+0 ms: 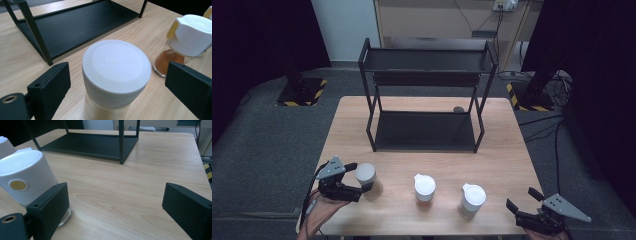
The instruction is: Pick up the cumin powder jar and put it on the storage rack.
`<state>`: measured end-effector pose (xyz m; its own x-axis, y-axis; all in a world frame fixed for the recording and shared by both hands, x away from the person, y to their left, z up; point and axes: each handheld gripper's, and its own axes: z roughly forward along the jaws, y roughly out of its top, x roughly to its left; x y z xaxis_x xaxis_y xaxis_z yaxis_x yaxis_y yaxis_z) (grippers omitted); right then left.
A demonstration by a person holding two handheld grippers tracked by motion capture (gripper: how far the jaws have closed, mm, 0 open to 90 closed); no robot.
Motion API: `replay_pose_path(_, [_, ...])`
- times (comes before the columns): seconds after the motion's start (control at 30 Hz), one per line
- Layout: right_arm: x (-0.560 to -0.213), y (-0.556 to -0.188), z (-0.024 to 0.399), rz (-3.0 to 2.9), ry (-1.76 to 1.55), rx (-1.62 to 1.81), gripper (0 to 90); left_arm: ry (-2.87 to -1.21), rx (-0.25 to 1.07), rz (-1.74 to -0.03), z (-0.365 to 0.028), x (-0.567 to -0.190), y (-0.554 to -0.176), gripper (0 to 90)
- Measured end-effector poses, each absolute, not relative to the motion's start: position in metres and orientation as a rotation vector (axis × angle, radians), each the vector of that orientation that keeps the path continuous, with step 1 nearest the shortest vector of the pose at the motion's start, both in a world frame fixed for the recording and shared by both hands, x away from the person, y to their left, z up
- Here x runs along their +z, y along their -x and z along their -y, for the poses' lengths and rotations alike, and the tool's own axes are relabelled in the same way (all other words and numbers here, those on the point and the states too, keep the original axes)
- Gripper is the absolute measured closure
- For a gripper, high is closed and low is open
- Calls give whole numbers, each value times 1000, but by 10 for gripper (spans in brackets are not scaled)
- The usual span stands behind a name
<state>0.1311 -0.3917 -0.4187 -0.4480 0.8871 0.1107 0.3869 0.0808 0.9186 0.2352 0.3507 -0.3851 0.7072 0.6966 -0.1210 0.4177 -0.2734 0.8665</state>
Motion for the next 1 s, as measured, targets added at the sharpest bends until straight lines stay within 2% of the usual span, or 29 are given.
replay_pose_path(0.3, [-419,-131,392,-1880,-1255,1350,74,-1898,330,-851,-346,-394,-244,118])
replay_pose_path(0.67, [-419,-131,392,-1876,-1254,1350,68,-1883,381,-824,-345,-407,-242,313])
replay_pose_path(1.0, [-420,-132,392,-1874,-1266,1351,53,-1873,411,-814,-343,-410,-238,322])
